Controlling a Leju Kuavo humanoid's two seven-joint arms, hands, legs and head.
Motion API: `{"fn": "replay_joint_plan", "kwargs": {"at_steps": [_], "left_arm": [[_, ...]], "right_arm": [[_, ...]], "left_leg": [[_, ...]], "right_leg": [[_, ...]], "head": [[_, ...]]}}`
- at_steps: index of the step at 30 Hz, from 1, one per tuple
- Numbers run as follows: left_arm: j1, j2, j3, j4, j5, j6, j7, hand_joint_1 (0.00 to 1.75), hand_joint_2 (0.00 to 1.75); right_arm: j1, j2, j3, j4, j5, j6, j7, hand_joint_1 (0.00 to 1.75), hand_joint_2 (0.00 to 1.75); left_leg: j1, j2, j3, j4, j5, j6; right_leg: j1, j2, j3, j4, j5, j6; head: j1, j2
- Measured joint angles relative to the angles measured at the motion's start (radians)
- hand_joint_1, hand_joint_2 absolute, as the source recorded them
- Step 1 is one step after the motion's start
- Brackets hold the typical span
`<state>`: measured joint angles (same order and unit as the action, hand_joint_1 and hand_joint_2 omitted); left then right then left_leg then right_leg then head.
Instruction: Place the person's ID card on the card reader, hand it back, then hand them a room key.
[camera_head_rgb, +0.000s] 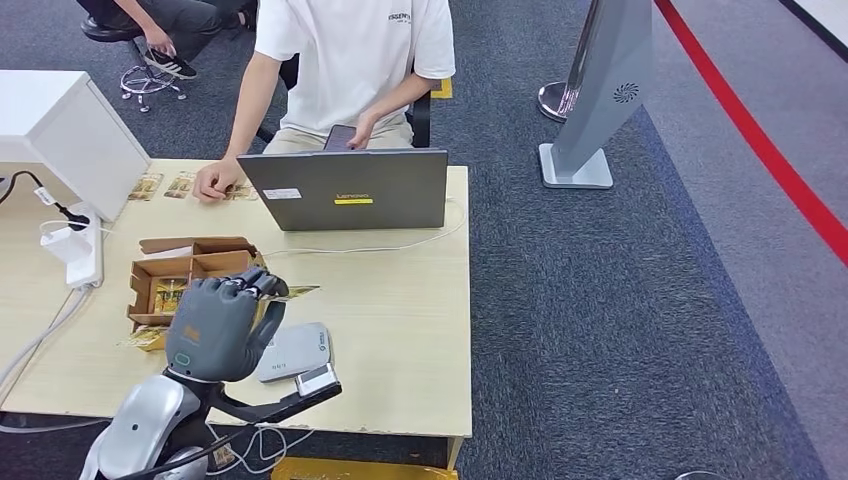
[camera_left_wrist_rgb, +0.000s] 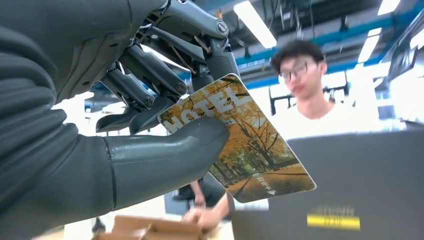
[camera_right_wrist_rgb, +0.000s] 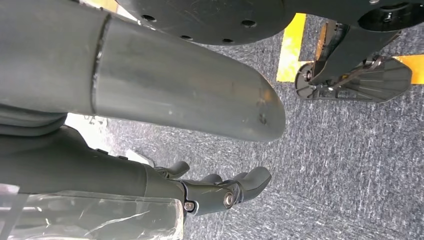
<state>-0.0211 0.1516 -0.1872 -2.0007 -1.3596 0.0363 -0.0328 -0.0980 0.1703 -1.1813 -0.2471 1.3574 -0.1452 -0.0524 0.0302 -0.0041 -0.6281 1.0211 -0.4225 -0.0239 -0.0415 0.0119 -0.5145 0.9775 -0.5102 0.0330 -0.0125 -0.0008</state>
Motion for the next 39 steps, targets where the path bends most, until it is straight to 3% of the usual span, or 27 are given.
{"fn": "replay_joint_plan", "kwargs": {"at_steps": [4,11,14,19,25,33,37,39], "left_arm": [[-0.06,0.017,-0.031,-0.031,0.005,-0.018,0.007,1.75,1.75],[-0.327,-0.023,-0.06,0.001,-0.124,-0.065,0.128,1.75,1.75],[-0.46,-0.024,-0.056,0.104,-0.195,-0.014,0.217,1.75,1.75],[-0.642,0.004,-0.019,0.418,-0.208,0.072,0.305,1.75,1.75],[-0.731,-0.029,0.017,0.614,-0.208,0.058,0.343,1.75,1.75],[-0.739,-0.065,0.032,0.681,-0.208,0.042,0.344,1.75,1.75],[-0.739,-0.073,0.044,0.697,-0.208,0.039,0.331,0.0,1.75],[-0.739,-0.08,0.056,0.704,-0.208,0.038,0.314,0.0,1.75]], "right_arm": [[-0.001,0.001,-0.007,0.0,0.0,0.001,-0.002,0.0,0.0],[-0.005,0.002,-0.005,0.0,0.046,0.018,-0.004,0.0,0.0],[-0.006,0.002,0.021,0.001,0.098,0.043,-0.016,0.0,0.0],[-0.009,0.002,0.058,0.005,0.128,0.057,-0.02,0.0,0.0],[-0.009,0.002,0.065,0.006,0.121,0.056,0.005,0.0,0.0],[-0.008,0.002,0.065,0.006,0.12,0.056,0.007,0.0,0.0],[-0.008,0.002,0.065,0.006,0.12,0.056,0.006,0.0,0.0],[-0.008,0.002,0.065,0.006,0.12,0.056,0.004,0.0,0.0]], "left_leg": [[0.0,-0.001,0.0,0.0,0.001,0.0],[0.0,-0.002,-0.002,0.0,0.003,0.001],[0.0,-0.002,-0.002,0.0,0.005,0.001],[0.0,-0.001,-0.002,0.0,0.008,0.001],[0.0,-0.002,-0.004,0.0,0.008,0.001],[0.0,-0.001,-0.004,0.0,0.008,0.001],[0.0,-0.001,-0.004,0.0,0.008,0.001],[0.0,-0.002,-0.005,0.0,0.008,0.001]], "right_leg": [[0.0,-0.001,0.0,0.0,0.0,0.0],[0.0,-0.002,-0.001,0.0,0.004,0.0],[0.0,-0.002,-0.001,0.0,0.005,0.001],[0.0,-0.001,-0.002,0.001,0.008,-0.002],[0.0,-0.001,-0.002,0.001,0.008,-0.002],[0.0,-0.001,-0.003,0.001,0.008,-0.001],[0.0,-0.001,-0.003,0.001,0.008,-0.001],[0.0,-0.001,-0.003,0.001,0.008,-0.001]], "head": [[0.0,0.0],[0.0,0.0],[0.001,0.0],[0.0,0.0],[0.0,0.0],[0.001,0.0],[0.001,0.0],[0.001,0.0]]}}
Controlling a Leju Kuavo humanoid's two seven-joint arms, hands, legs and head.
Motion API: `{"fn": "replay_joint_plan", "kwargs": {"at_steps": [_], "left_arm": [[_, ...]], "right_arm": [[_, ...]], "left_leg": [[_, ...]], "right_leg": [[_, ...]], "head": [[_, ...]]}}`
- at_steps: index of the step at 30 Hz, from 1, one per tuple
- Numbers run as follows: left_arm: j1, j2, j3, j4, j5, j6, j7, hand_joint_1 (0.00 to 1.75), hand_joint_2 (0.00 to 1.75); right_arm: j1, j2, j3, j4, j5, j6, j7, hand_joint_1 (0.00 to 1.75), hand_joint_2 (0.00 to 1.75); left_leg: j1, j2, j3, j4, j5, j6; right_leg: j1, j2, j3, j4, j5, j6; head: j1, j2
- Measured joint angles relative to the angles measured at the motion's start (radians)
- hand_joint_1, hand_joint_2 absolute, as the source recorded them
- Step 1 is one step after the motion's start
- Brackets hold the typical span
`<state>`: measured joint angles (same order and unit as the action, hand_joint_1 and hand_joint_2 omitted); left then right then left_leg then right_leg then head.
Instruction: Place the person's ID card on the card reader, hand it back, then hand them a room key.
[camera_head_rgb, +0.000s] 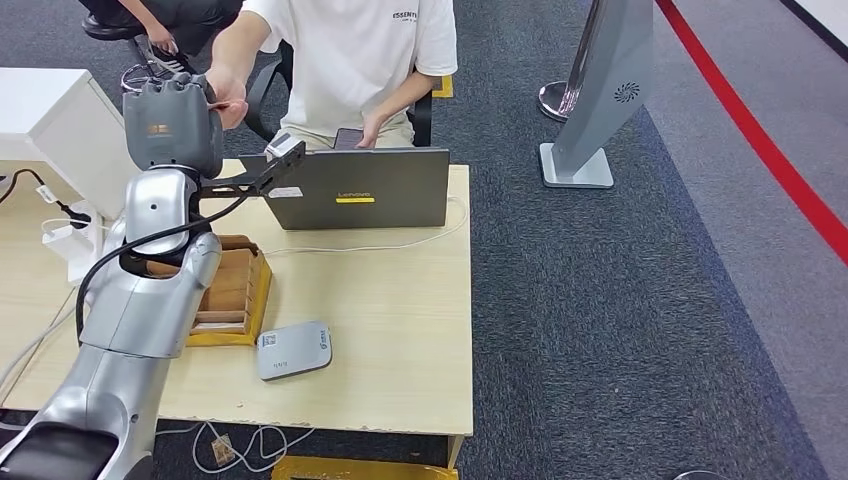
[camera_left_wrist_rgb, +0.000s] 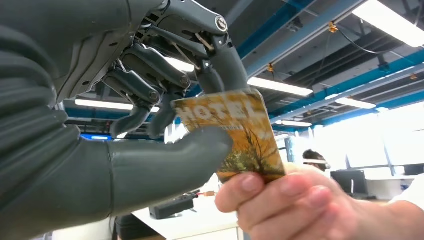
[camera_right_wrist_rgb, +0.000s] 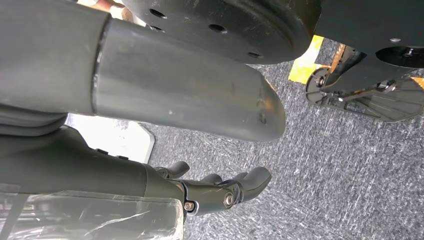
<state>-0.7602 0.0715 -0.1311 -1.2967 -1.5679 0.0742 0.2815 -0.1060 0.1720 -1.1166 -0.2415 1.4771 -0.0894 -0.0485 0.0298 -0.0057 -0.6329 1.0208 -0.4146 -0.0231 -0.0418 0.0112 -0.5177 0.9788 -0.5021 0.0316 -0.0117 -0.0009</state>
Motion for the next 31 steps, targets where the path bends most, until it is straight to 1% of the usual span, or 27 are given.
{"fn": "replay_joint_plan", "kwargs": {"at_steps": [3,5,8,12,15,18,20,22,24,26,28,30,31], "left_arm": [[0.003,-0.011,0.021,0.007,0.0,0.009,-0.027,0.0,1.75],[0.01,-0.022,0.041,0.006,0.002,0.015,-0.059,0.0,1.75],[0.031,-0.05,0.097,-0.014,0.009,0.01,-0.138,0.0,1.75],[0.068,-0.079,0.187,-0.079,0.058,-0.027,-0.24,0.0,1.75],[0.09,-0.091,0.239,-0.118,0.076,-0.041,-0.265,0.0,1.75],[0.096,-0.098,0.266,-0.136,0.082,-0.047,-0.271,0.0,1.75],[0.101,-0.1,0.279,-0.148,0.131,-0.066,-0.292,0.0,1.75],[0.127,-0.095,0.306,-0.177,0.273,-0.113,-0.333,0.0,1.75],[0.185,-0.069,0.358,-0.223,0.452,-0.147,-0.384,0.0,1.75],[0.256,-0.016,0.444,-0.264,0.593,-0.154,-0.441,0.0,1.75],[0.327,0.058,0.58,-0.279,0.753,-0.196,-0.497,0.0,1.75],[0.39,0.151,0.763,-0.246,0.952,-0.271,-0.547,0.0,1.75],[0.405,0.176,0.812,-0.235,1.001,-0.29,-0.559,0.0,1.75]], "right_arm": [[0.0,0.0,0.0,0.0,0.0,0.0,-0.001,0.0,0.0],[0.0,0.0,0.0,0.0,-0.003,0.0,-0.001,0.0,0.0],[0.001,0.0,0.0,0.0,-0.013,-0.002,0.0,0.0,0.0],[0.002,0.0,-0.001,0.0,-0.024,-0.004,0.003,0.0,0.0],[0.003,0.0,-0.002,0.0,-0.026,-0.004,0.003,0.0,0.0],[0.003,0.0,-0.002,0.0,-0.028,-0.004,0.003,0.0,0.0],[0.003,0.0,-0.003,0.0,-0.035,-0.004,-0.001,0.0,0.0],[0.003,0.0,-0.007,0.0,-0.044,-0.004,-0.007,0.0,0.0],[0.004,0.0,-0.011,0.0,-0.052,-0.004,-0.013,0.0,0.0],[0.007,0.0,-0.016,0.0,-0.054,-0.004,-0.015,0.0,0.0],[0.012,0.0,-0.021,0.0,-0.055,-0.008,-0.016,0.0,0.0],[0.017,0.0,-0.025,0.0,-0.056,-0.014,-0.017,0.0,0.0],[0.019,-0.001,-0.026,0.0,-0.055,-0.016,-0.017,0.0,0.0]], "left_leg": [[0.0,0.0,0.0,0.0,0.0,0.0],[0.0,0.0,0.0,0.0,0.0,0.0],[0.0,0.0,0.0,0.0,0.0,0.0],[0.0,0.001,0.0,0.0,0.0,0.0],[0.0,0.001,0.0,0.0,0.0,0.0],[0.0,0.0,-0.001,0.0,0.0,0.0],[0.0,0.0,-0.001,0.0,0.0,0.0],[0.0,0.001,-0.002,-0.001,0.0,0.0],[-0.001,0.005,-0.001,-0.002,-0.001,0.0],[-0.001,0.009,0.001,-0.003,-0.002,-0.001],[-0.001,0.011,0.003,-0.006,-0.003,-0.003],[0.0,0.016,0.005,-0.008,-0.004,-0.005],[0.0,0.017,0.005,-0.008,-0.004,-0.006]], "right_leg": [[0.0,0.0,0.0,0.0,0.0,0.0],[0.0,0.0,0.0,0.0,0.0,0.0],[0.0,0.0,0.0,0.0,0.0,0.0],[0.0,0.001,0.0,0.0,0.0,0.0],[0.0,0.001,-0.001,0.0,0.0,0.0],[0.0,-0.001,-0.001,0.0,0.0,0.0],[0.0,-0.001,0.0,0.0,0.0,0.0],[0.0,0.001,0.0,0.001,0.0,0.0],[0.0,0.005,0.0,0.001,0.0,0.0],[0.0,0.01,-0.001,0.001,0.0,-0.001],[0.0,0.013,-0.001,0.001,-0.002,-0.002],[0.0,0.017,-0.003,0.002,-0.003,-0.005],[0.0,0.018,-0.004,0.002,-0.003,-0.005]], "head": [[0.0,0.0],[0.0,0.0],[0.0,0.0],[0.0,0.0],[0.0,0.0],[0.0,0.0],[0.0,0.0],[0.001,0.0],[0.002,0.0],[0.002,0.0],[0.002,0.0],[0.001,0.0],[0.0,0.0]]}}
